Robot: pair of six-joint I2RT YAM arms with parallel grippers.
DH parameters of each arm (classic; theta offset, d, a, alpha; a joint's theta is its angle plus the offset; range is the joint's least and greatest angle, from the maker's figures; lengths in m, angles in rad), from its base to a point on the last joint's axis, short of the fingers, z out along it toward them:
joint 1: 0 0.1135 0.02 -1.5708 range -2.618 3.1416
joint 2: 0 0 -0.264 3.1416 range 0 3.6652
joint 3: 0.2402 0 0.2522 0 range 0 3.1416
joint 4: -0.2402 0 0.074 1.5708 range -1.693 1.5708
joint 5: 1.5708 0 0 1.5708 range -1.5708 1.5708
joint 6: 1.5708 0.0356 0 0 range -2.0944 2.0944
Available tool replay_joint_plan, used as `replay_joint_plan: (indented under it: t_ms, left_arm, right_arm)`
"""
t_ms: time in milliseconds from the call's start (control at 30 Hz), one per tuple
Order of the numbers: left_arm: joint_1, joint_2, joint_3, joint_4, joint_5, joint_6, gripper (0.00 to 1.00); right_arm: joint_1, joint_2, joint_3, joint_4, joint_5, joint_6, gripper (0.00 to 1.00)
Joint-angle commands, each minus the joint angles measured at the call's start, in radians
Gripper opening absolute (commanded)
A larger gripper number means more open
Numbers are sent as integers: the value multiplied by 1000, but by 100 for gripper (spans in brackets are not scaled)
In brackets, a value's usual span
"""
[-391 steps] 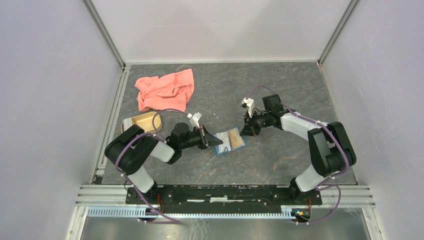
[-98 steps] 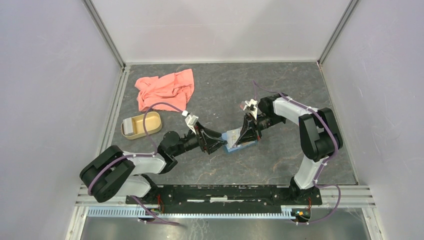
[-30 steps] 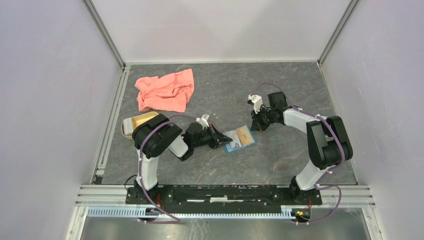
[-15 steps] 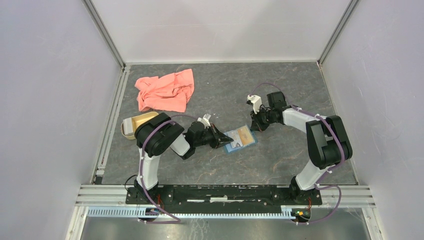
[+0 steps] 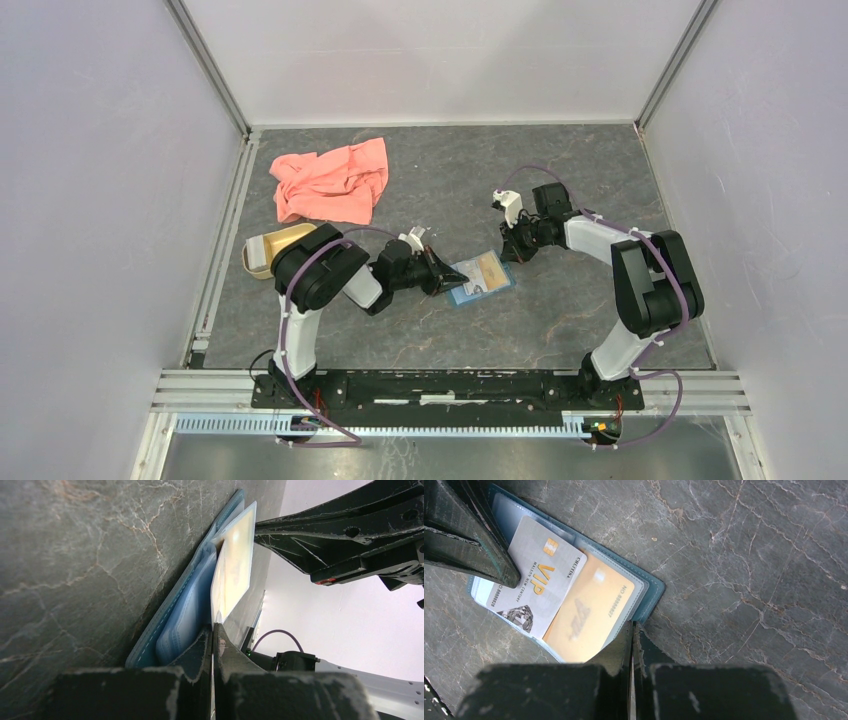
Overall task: Put the credit cards into the card holder
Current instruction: Insert the credit card into the card holder.
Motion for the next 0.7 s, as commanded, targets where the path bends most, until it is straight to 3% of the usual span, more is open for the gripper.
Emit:
replay_joint_plan:
  t_ms: [0,667]
  left_arm:
    - [7,17,14,-76,-15,43,2]
    - [-34,31,41,-65,-153,30,2]
  right_arm:
    - [10,7,29,-7,-1,-14,2]
    - [18,4,26,-4,-10,-11,2]
